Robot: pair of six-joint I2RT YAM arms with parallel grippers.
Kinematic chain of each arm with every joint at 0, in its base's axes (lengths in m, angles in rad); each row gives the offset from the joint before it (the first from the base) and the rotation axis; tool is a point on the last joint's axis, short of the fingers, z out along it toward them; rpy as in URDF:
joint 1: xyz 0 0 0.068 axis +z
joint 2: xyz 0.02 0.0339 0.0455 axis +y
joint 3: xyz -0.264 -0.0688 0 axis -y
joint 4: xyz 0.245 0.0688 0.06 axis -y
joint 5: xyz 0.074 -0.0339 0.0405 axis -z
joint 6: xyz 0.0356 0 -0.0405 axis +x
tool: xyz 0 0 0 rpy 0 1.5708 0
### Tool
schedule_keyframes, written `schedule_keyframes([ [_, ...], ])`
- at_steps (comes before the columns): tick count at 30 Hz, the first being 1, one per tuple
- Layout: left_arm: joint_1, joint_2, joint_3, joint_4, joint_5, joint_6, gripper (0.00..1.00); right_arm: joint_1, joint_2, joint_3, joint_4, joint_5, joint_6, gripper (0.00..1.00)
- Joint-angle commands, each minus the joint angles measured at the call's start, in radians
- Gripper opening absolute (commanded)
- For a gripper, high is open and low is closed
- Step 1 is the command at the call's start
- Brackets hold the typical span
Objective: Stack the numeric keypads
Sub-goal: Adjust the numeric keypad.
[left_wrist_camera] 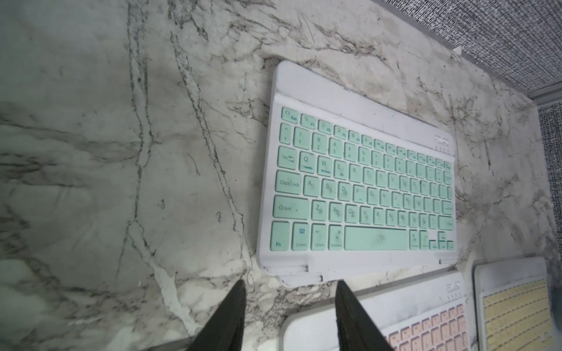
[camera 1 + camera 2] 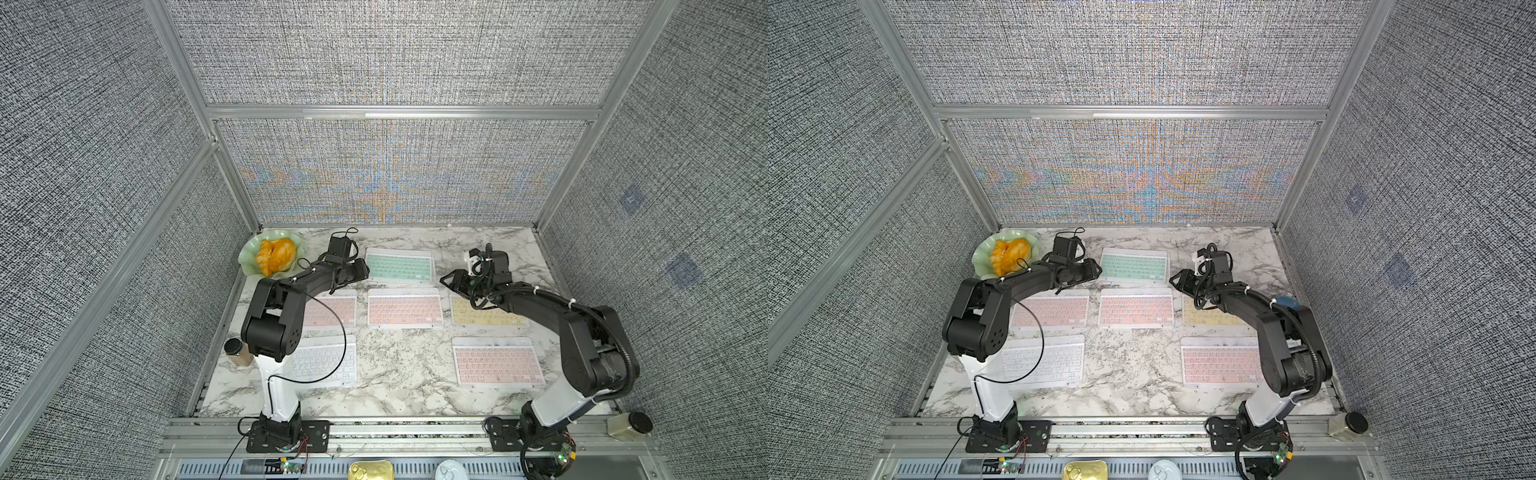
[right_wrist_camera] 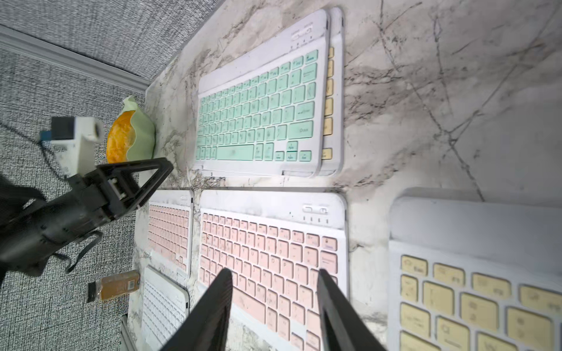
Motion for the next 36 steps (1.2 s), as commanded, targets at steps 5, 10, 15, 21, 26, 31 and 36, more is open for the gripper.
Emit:
schedule_keyframes([
  [5,0.003,0.112,0.091,-0.037,0.017,0.045,0.49,0.021,-0.059,-0.063,-0.027,0.026,0.000,0.50],
  [10,0.003,0.133,0.099,-0.034,0.034,0.047,0.49,0.026,-0.062,-0.081,-0.031,0.027,-0.007,0.50],
  [15,0.002,0.129,0.094,-0.017,0.074,0.044,0.49,0.026,-0.049,-0.087,-0.030,0.030,-0.011,0.50],
  [21,-0.001,0.120,0.083,-0.009,0.090,0.034,0.49,0.027,-0.039,-0.096,-0.020,0.033,-0.007,0.50],
  [26,0.000,0.109,0.090,0.001,0.109,0.020,0.49,0.026,-0.032,-0.103,-0.014,0.035,-0.002,0.50],
  [31,-0.001,0.105,0.092,-0.005,0.116,0.015,0.49,0.026,-0.035,-0.109,-0.015,0.041,0.000,0.50],
  [36,0.000,0.097,0.076,-0.034,0.085,0.018,0.48,0.026,-0.039,-0.096,-0.040,0.059,-0.010,0.50],
])
